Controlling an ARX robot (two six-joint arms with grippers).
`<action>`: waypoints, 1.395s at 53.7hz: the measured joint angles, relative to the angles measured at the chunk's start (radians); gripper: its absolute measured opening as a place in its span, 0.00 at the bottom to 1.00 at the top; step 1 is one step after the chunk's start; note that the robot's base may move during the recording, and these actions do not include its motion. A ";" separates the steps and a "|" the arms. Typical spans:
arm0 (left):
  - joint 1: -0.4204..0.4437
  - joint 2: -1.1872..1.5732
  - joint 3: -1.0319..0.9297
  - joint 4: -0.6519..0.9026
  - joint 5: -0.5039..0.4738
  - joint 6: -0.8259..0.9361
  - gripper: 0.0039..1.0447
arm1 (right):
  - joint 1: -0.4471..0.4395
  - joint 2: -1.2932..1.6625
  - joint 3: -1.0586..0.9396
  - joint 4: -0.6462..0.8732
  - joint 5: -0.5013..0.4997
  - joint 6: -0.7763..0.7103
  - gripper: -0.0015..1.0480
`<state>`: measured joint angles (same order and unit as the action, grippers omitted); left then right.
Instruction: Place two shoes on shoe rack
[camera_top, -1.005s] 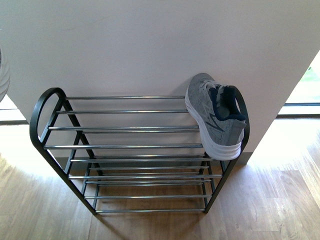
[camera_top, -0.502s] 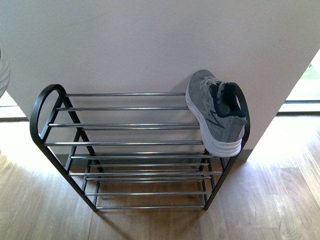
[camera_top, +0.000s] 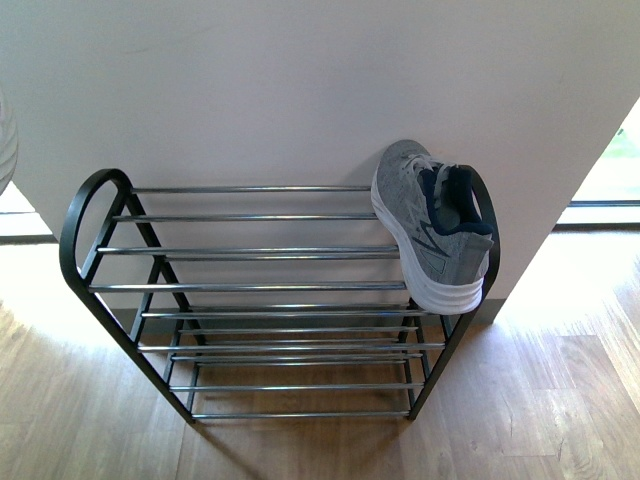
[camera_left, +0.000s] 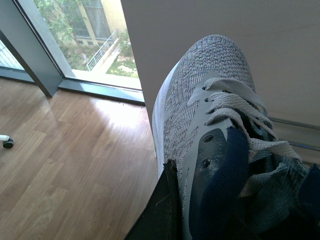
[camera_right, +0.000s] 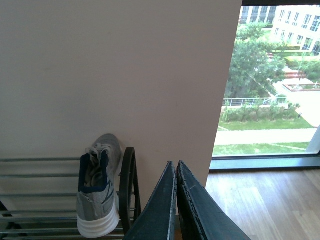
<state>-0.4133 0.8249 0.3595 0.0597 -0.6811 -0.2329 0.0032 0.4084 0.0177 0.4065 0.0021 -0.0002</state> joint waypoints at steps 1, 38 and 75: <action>0.000 0.000 0.000 0.000 0.000 0.000 0.01 | 0.000 -0.005 0.000 -0.003 0.000 0.000 0.02; 0.000 0.000 0.000 0.000 0.000 0.000 0.01 | 0.000 -0.226 0.000 -0.224 0.000 0.000 0.02; 0.004 0.013 -0.015 0.097 0.070 -0.010 0.01 | 0.000 -0.402 0.000 -0.405 -0.001 0.000 0.33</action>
<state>-0.4091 0.8379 0.3447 0.1570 -0.6113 -0.2432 0.0032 0.0059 0.0181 0.0013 0.0013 -0.0002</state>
